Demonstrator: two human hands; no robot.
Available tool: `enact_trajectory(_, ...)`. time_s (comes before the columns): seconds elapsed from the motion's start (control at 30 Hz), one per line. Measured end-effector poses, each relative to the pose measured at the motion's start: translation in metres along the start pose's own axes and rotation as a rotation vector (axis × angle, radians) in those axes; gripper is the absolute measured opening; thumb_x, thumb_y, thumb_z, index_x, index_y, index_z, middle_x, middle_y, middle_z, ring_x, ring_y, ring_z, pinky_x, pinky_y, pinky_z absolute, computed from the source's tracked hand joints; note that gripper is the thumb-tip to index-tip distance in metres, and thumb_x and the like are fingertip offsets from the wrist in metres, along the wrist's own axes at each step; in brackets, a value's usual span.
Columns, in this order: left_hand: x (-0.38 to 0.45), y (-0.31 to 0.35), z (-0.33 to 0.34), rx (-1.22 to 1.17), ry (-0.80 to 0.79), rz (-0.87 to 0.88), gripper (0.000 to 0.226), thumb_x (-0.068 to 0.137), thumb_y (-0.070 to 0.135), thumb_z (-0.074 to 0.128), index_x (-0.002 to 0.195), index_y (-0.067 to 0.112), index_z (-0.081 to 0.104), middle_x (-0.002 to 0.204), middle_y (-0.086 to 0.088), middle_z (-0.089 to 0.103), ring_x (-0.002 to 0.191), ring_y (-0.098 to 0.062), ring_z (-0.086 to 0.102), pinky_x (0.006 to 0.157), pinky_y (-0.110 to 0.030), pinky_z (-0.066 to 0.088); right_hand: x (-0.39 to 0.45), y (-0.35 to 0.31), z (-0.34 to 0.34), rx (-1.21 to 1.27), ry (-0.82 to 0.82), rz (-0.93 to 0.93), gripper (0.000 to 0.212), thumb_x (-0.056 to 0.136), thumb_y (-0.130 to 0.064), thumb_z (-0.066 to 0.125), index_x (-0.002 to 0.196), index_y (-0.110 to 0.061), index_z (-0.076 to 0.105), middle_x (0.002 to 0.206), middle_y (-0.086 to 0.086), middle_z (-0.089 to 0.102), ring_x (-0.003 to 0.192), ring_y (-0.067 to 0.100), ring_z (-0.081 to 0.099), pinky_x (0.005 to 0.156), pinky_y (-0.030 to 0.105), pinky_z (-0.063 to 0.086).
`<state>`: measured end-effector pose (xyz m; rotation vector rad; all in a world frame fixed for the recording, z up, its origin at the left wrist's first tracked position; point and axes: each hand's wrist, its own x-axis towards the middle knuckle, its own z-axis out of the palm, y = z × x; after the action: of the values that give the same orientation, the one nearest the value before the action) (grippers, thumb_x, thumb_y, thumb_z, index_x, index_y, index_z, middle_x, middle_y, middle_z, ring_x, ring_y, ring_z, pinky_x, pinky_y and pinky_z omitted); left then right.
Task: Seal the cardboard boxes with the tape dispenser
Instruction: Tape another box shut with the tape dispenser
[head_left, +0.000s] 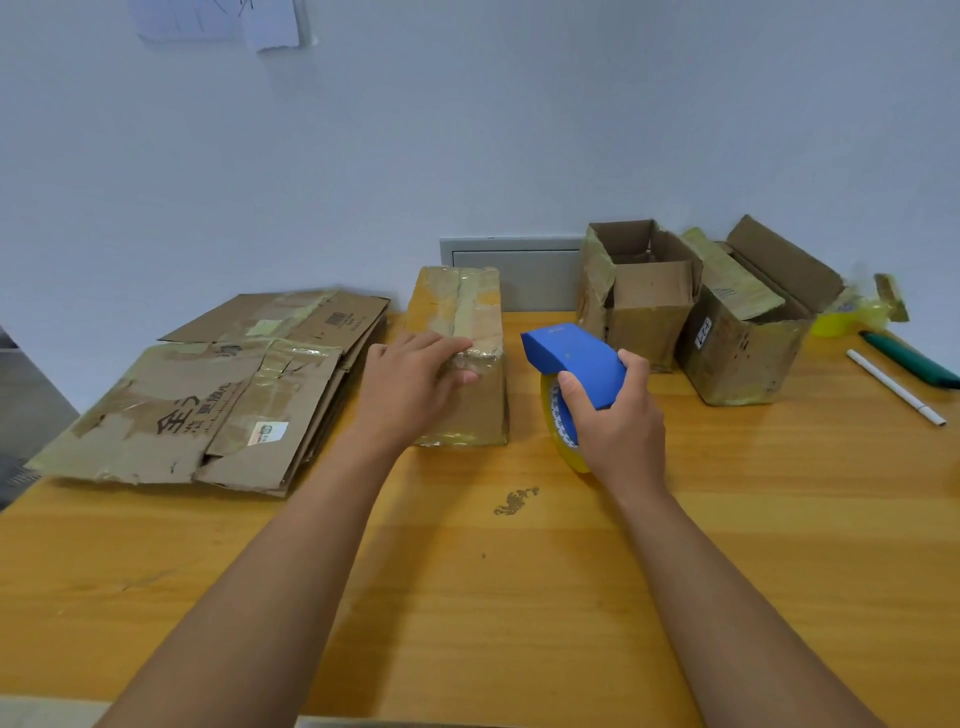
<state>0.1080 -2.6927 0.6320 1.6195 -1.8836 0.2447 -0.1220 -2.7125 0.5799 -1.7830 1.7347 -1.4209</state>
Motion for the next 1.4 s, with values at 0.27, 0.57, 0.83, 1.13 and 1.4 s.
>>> enact_trajectory(0.27,0.009,0.007,0.004,-0.002,-0.050,-0.137,0.044,0.092,0.059,0.055,0.122,0.029,0.067,0.142,-0.002,0.044,0.133,-0.025,0.031,0.100,-0.042,0.040,-0.003,-0.002,-0.002,0.046,0.022,0.020,0.071,0.087,-0.064,0.062,0.139,-0.023,0.036,0.109,-0.006,0.048,0.094,0.019,0.054,0.068,0.032,0.043)
enact_trajectory(0.57,0.000,-0.015,0.005,0.020,0.034,-0.087,0.036,0.092,0.048,0.061,0.121,0.027,0.067,0.113,0.005,0.063,0.112,-0.023,0.042,0.076,-0.035,0.046,0.015,-0.040,-0.027,0.246,0.140,-0.011,0.074,0.081,-0.066,0.064,0.137,-0.023,0.043,0.112,-0.009,0.052,0.097,0.015,0.058,0.071,0.023,0.047)
enact_trajectory(0.83,-0.002,0.007,0.011,0.073,0.193,-0.091,0.029,0.084,0.049,0.070,0.092,0.022,0.066,0.093,0.008,0.067,0.097,-0.019,0.050,0.062,-0.026,0.034,0.033,-0.117,-0.022,0.431,0.143,-0.158,0.066,0.083,-0.063,0.065,0.133,-0.024,0.044,0.112,-0.015,0.051,0.098,-0.003,0.056,0.070,0.012,0.048)
enact_trajectory(1.13,-0.005,-0.031,0.003,-0.320,0.015,-0.069,0.028,0.099,0.016,0.054,0.126,0.017,0.064,0.126,-0.001,0.064,0.127,-0.017,0.049,0.106,-0.043,0.042,0.048,-0.131,0.007,0.328,0.031,-0.248,0.064,0.087,-0.055,0.068,0.134,-0.019,0.044,0.106,-0.014,0.047,0.084,0.004,0.051,0.064,0.008,0.042)
enact_trajectory(1.4,-0.006,-0.040,0.010,-0.484,-0.050,-0.097,0.030,0.098,0.029,0.059,0.127,0.022,0.061,0.152,0.012,0.042,0.137,-0.008,0.040,0.108,-0.040,0.042,0.055,-0.129,0.005,0.266,0.014,-0.238,0.062,0.089,-0.055,0.066,0.132,-0.018,0.041,0.103,-0.010,0.047,0.080,-0.004,0.050,0.059,0.012,0.042)
